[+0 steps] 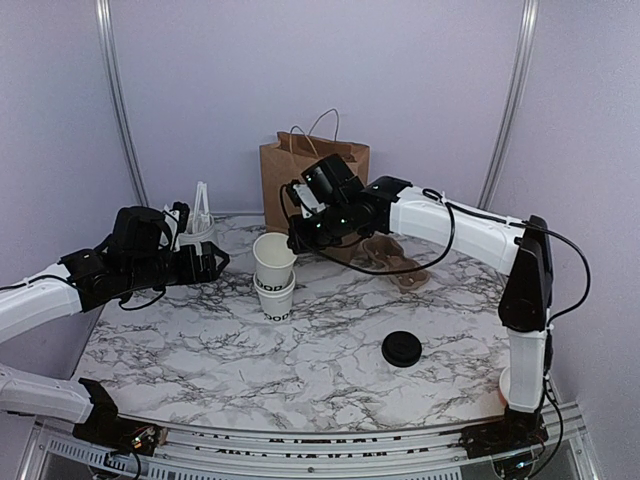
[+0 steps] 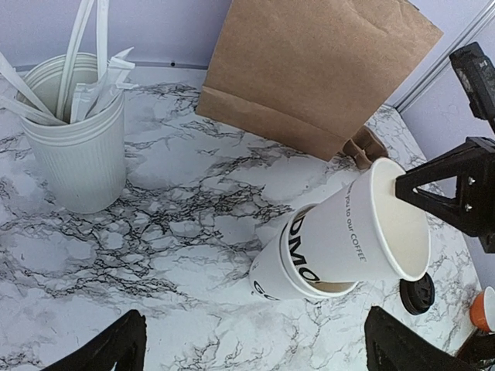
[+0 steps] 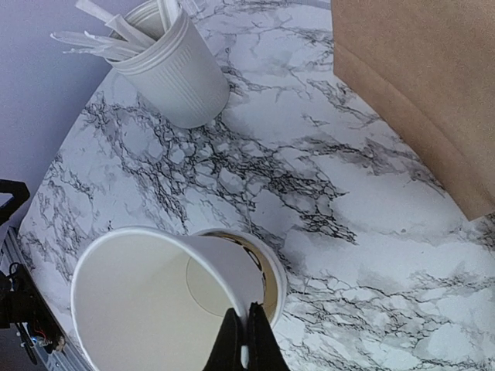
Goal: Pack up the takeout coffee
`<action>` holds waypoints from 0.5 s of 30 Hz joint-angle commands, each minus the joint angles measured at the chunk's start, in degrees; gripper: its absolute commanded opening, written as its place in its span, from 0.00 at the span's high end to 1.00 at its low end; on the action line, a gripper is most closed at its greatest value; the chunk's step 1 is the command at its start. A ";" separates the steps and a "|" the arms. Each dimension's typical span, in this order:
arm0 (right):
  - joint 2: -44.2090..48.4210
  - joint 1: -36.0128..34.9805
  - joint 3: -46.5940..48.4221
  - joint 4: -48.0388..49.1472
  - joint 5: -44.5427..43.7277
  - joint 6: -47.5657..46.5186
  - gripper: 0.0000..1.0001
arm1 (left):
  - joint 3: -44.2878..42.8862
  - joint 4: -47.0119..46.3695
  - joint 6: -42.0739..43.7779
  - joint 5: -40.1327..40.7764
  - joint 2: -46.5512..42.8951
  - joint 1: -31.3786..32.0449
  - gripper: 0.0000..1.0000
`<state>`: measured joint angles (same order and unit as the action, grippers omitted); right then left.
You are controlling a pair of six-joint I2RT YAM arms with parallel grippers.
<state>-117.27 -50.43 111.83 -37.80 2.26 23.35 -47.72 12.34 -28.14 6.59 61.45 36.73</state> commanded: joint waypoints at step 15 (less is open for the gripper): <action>14.61 0.71 -2.69 -0.33 -3.15 -1.65 1.00 | -1.93 0.06 -0.45 0.73 1.47 -0.40 0.01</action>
<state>-108.14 -50.24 110.98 -38.02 0.89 22.41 -47.77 12.32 -28.34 6.46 62.26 36.73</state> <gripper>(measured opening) 0.010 0.993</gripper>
